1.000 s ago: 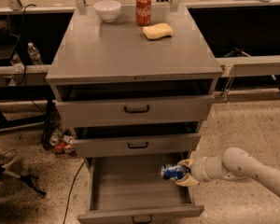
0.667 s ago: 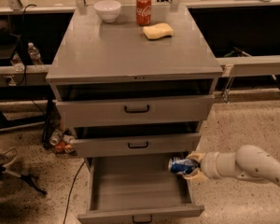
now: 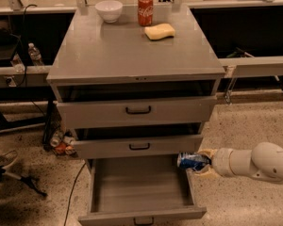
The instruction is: Pick pepsi can from bottom drawer and place on counter
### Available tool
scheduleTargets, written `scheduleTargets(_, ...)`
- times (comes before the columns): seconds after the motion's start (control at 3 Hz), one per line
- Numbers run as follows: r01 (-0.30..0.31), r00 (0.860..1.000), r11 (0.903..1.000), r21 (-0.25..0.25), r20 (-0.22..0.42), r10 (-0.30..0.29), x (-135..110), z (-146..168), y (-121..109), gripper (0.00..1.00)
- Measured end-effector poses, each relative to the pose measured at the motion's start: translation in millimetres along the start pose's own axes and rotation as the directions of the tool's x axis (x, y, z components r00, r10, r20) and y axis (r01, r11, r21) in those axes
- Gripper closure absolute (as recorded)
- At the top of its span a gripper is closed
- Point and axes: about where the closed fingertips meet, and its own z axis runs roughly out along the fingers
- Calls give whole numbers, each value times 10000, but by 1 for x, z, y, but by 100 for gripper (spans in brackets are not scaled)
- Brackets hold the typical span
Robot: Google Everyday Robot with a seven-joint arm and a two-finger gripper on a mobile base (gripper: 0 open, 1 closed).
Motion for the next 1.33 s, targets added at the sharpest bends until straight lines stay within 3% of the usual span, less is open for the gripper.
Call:
scheduleTargets(0.33,120,9999,9998,178,-122,-118,-12,-10,-11,100)
scheduleTargets(1.0,647,9971,9958,652,-436,-619,-72,-61,-58,100)
scheduleTargets(1.33,1162,9921,9886,958,-595,-1109,-109,-94,-90,100)
